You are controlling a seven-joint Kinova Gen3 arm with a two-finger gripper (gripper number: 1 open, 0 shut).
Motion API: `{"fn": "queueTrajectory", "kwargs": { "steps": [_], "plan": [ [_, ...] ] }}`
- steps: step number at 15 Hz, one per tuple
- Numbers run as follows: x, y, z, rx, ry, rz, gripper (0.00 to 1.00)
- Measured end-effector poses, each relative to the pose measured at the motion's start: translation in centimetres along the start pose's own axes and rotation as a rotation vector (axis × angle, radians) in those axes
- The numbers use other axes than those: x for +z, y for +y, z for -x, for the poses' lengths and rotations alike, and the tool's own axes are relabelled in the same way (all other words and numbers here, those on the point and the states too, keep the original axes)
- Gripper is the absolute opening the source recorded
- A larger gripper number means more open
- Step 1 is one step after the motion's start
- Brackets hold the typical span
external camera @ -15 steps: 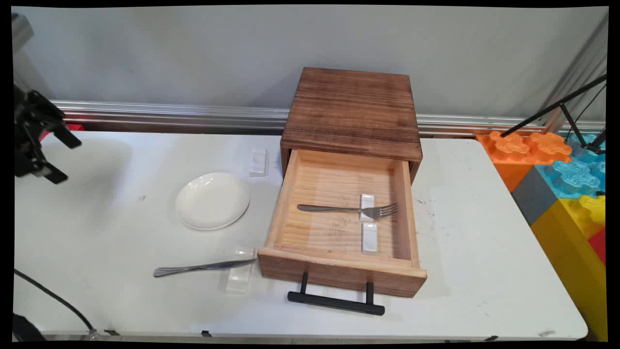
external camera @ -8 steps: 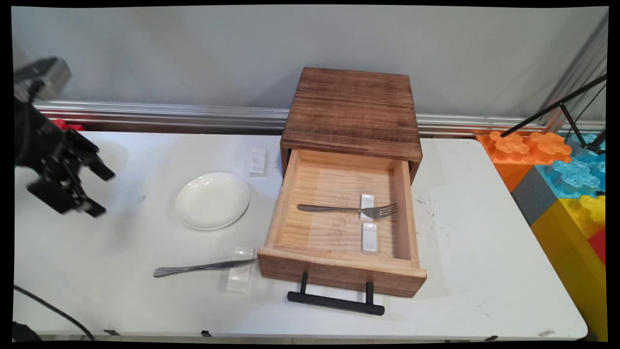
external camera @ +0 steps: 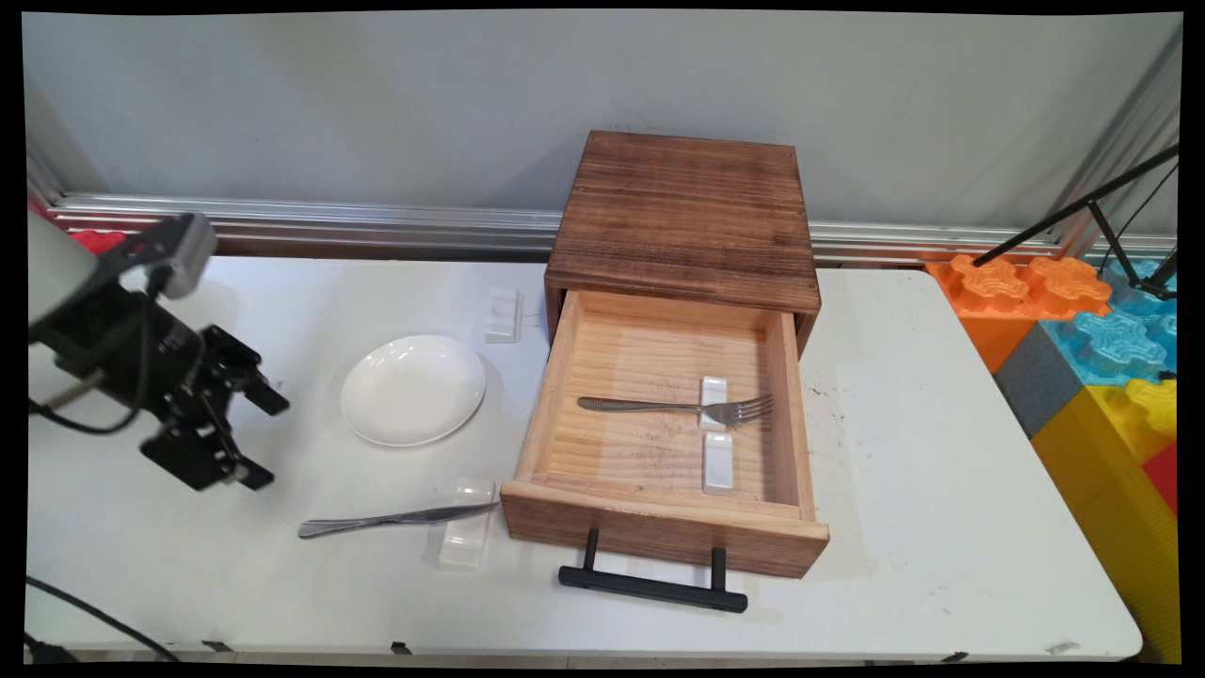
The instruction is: Pick up the knife from the right of the white plate
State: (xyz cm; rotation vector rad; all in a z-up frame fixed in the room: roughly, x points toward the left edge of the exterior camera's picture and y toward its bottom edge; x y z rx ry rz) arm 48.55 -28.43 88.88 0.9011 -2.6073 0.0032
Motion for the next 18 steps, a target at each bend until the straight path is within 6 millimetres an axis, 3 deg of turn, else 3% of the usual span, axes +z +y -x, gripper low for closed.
{"fn": "queueTrajectory", "kwargs": {
  "steps": [8, 18],
  "plan": [
    [5.9, 0.0, 0.4, 0.076, 0.03, 0.034, 1.0],
    [10.3, -0.3, -0.1, 0.179, 0.048, 0.058, 1.0]
  ]
}}
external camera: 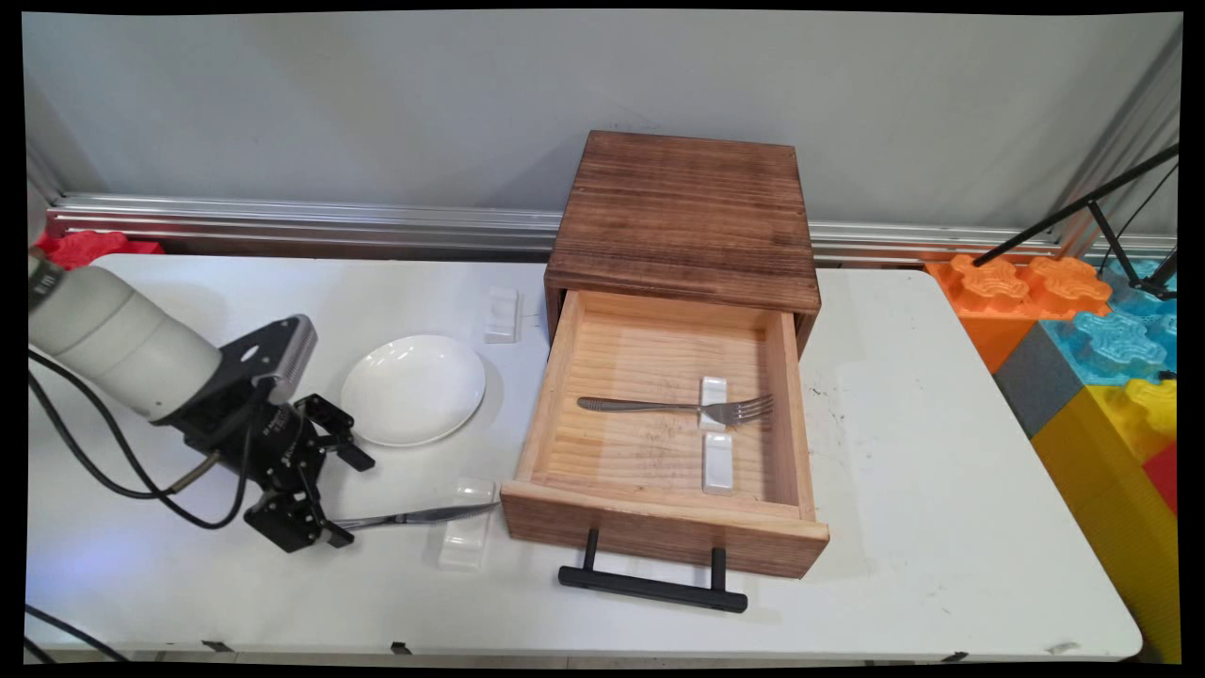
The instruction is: Pick up the knife from the right of the white plate
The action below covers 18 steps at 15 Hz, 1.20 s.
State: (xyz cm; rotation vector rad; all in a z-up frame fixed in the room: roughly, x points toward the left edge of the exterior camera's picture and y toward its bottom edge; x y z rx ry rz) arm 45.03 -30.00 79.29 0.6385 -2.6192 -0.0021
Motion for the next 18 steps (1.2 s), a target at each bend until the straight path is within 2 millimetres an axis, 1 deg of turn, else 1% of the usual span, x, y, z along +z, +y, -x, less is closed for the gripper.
{"fn": "queueTrajectory", "kwargs": {
  "steps": [11, 18],
  "plan": [
    [3.0, -0.7, -0.3, 0.04, -0.001, 0.013, 1.0],
    [4.0, -0.9, -0.2, 0.044, -0.004, 0.02, 1.0]
  ]
}}
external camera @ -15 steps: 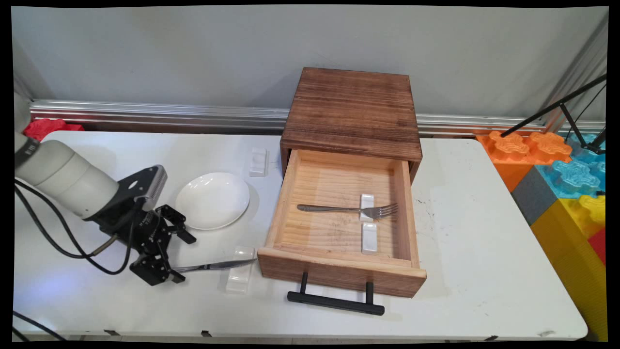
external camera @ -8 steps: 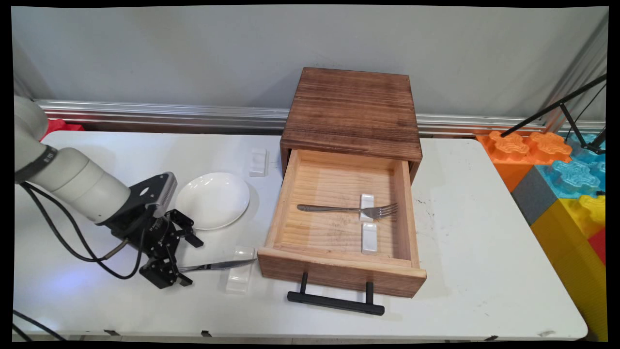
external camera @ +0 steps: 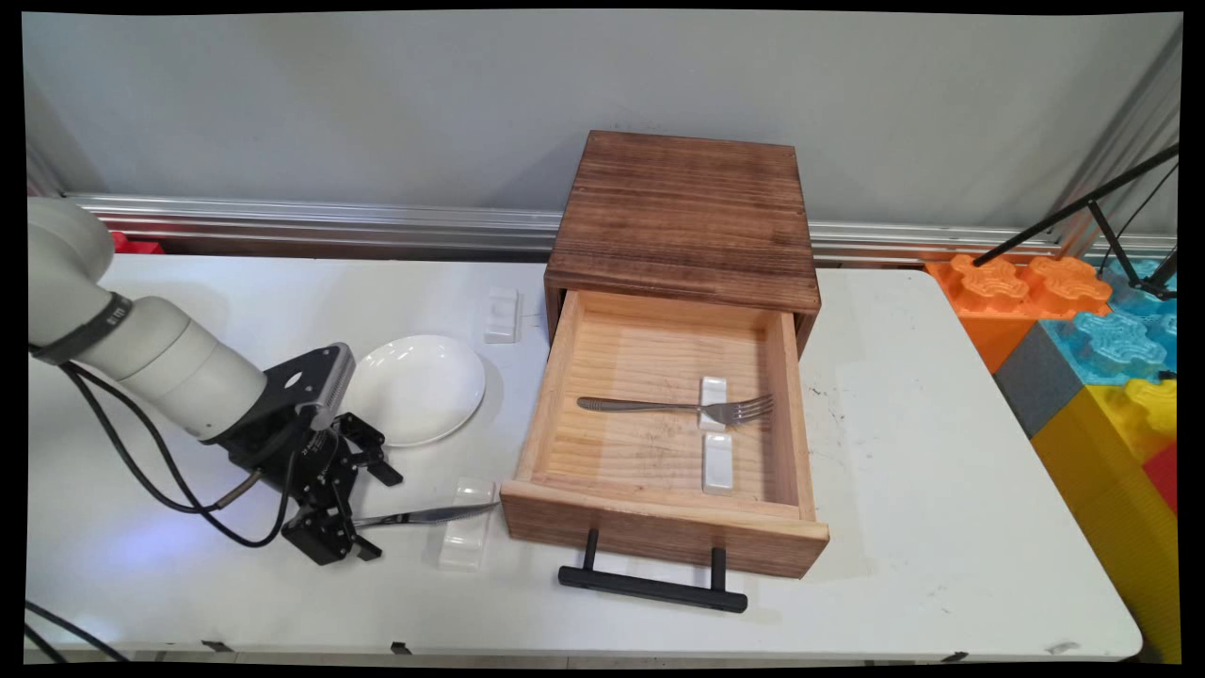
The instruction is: Pick up the knife from the right of the white plate, then place the picked object into the drawer
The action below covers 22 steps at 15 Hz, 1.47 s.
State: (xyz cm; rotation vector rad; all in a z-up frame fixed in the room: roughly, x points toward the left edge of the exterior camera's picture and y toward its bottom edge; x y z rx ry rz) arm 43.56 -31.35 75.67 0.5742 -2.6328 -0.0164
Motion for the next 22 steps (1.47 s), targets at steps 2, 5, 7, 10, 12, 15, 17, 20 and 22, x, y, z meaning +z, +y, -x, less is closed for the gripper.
{"fn": "queueTrajectory", "kwargs": {
  "steps": [2, 5, 7, 10, 12, 15, 17, 20, 22],
  "plan": [
    [0.2, -0.1, 0.0, -0.001, -0.001, 0.002, 1.0],
    [0.5, -0.1, 0.0, -0.002, -0.002, 0.004, 1.0],
    [0.7, -0.2, 0.0, -0.004, -0.003, 0.005, 1.0],
    [0.9, -0.3, 0.0, -0.004, -0.003, 0.008, 0.0],
    [1.0, -0.3, 0.1, -0.004, -0.006, 0.009, 0.0],
    [1.1, -0.3, 0.1, -0.005, -0.007, 0.01, 0.0],
    [1.1, -0.3, 0.1, -0.006, -0.009, 0.011, 0.0],
    [0.9, -0.3, 0.0, -0.007, -0.008, 0.016, 0.0],
    [0.5, -0.3, -0.3, -0.005, -0.001, 0.021, 0.0]
  ]
}}
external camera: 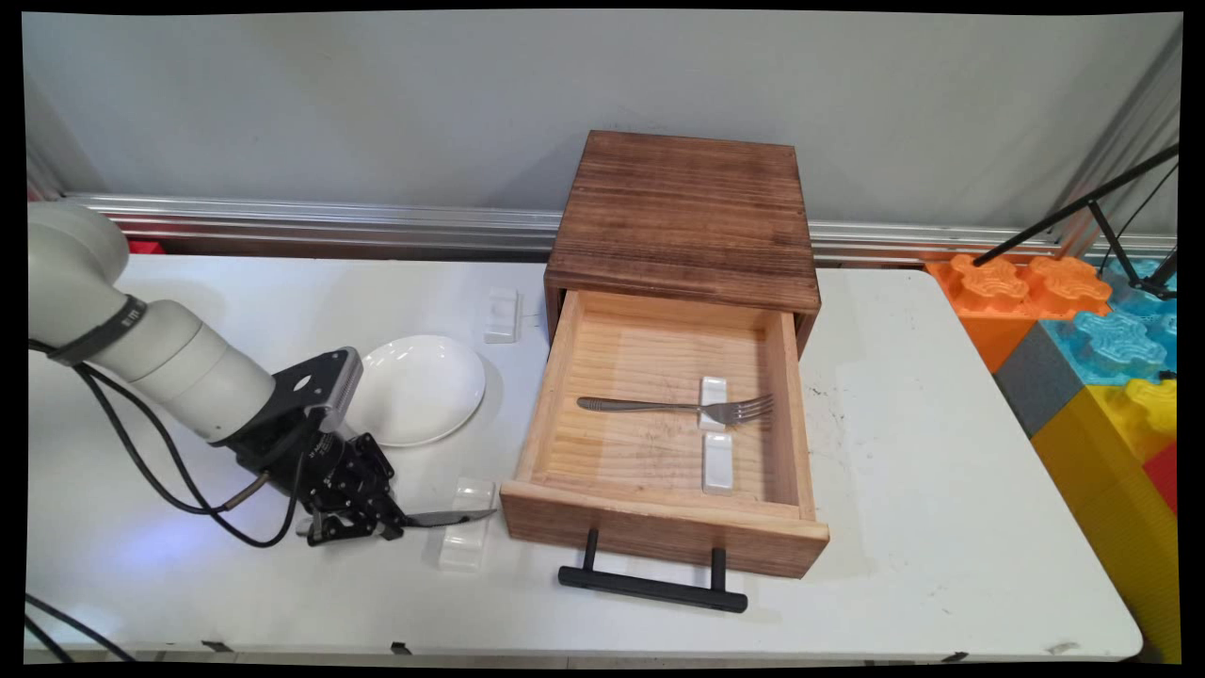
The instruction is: Place the picked object into the drawer
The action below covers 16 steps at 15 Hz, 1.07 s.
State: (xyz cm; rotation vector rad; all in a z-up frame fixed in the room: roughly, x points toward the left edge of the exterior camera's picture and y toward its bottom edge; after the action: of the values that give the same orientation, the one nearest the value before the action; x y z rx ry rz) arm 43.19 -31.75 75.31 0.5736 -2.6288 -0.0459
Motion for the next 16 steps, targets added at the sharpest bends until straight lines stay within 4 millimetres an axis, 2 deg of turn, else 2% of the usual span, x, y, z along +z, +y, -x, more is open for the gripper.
{"fn": "queueTrajectory", "kwargs": {
  "steps": [3, 9, 16],
  "plan": [
    [-0.9, 0.0, -0.5, 0.005, 0.011, 0.006, 0.0],
    [-4.3, 0.3, -1.3, 0.009, 0.019, 0.025, 0.0],
    [-9.7, 0.2, -2.4, 0.002, 0.001, 0.032, 0.0]
  ]
}}
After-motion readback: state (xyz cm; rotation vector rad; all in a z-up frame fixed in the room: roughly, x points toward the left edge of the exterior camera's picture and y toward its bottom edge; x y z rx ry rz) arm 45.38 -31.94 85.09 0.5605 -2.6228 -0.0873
